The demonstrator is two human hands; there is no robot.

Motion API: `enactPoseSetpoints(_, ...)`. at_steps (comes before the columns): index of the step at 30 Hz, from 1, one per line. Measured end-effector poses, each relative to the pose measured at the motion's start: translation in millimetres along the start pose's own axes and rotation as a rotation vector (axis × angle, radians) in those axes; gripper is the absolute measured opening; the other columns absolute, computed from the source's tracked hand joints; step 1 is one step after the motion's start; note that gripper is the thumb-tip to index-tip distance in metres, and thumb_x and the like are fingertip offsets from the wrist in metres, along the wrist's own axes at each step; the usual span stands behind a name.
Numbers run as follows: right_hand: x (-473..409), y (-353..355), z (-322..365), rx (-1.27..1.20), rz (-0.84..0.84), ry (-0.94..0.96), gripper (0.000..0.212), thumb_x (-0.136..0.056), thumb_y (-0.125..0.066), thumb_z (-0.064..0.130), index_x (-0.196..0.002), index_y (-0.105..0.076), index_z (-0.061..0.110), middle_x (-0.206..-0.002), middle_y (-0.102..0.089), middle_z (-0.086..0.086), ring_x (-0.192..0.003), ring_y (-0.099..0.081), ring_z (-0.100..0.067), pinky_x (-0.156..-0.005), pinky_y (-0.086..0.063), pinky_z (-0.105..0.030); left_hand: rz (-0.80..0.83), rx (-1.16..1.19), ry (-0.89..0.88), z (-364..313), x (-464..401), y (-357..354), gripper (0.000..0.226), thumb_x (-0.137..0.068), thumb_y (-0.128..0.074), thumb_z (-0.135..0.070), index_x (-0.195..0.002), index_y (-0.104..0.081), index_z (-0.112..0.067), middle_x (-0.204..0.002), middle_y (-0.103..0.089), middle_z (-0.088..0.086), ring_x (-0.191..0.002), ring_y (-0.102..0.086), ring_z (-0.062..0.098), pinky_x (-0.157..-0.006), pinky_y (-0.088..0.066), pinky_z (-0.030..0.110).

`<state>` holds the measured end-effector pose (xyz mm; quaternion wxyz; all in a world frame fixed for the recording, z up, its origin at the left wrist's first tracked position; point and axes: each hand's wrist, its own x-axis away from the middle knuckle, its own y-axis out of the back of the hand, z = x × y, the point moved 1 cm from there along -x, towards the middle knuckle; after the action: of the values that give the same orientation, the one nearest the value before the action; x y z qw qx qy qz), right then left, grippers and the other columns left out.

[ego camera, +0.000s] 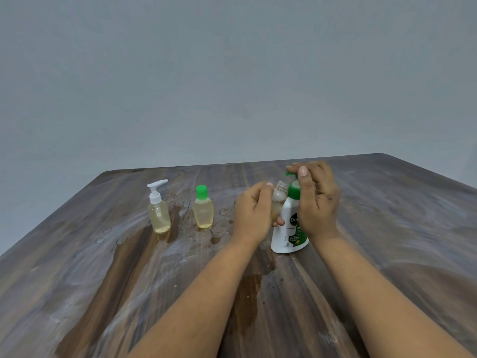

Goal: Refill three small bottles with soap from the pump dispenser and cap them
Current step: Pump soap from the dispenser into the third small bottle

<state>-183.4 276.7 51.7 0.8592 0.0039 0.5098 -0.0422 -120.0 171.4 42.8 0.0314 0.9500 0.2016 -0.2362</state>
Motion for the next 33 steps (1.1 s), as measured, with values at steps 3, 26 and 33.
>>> enactPoseSetpoints(3, -1.1, -1.3, -0.5, -0.009, -0.004, -0.02, 0.032, -0.1, -0.045, 0.029, -0.084, -0.07, 0.016, -0.083, -0.063, -0.005, -0.083, -0.058, -0.002, -0.073, -0.044, -0.017, -0.007, 0.014, 0.015, 0.9, -0.7, 0.0, 0.036, -0.104, -0.039, -0.017, -0.086, -0.058, 0.007, -0.054, -0.058, 0.004, -0.042, -0.057, 0.016, -0.039, -0.042, 0.019)
enactPoseSetpoints(26, 0.7, -0.8, 1.2, 0.071, 0.004, 0.056, 0.032, -0.095, -0.045, 0.022, -0.081, -0.069, 0.007, -0.083, -0.064, -0.005, -0.083, -0.059, -0.008, -0.073, -0.043, -0.015, -0.006, 0.021, 0.011, 1.1, -1.0, -1.0, 0.035, -0.104, -0.04, -0.016, -0.08, -0.057, 0.002, -0.052, -0.056, 0.005, -0.041, -0.056, 0.018, -0.039, -0.042, 0.02)
enactPoseSetpoints(33, 1.5, -1.6, -0.4, -0.017, -0.011, 0.043, 0.035, -0.096, -0.04, 0.019, -0.086, -0.07, 0.006, -0.089, -0.065, -0.004, -0.09, -0.061, -0.009, -0.079, -0.044, -0.019, 0.006, 0.002, -0.007, 2.5, -1.5, -0.1, 0.036, -0.104, -0.04, -0.018, -0.084, -0.057, 0.007, -0.052, -0.058, 0.002, -0.041, -0.056, 0.016, -0.039, -0.042, 0.02)
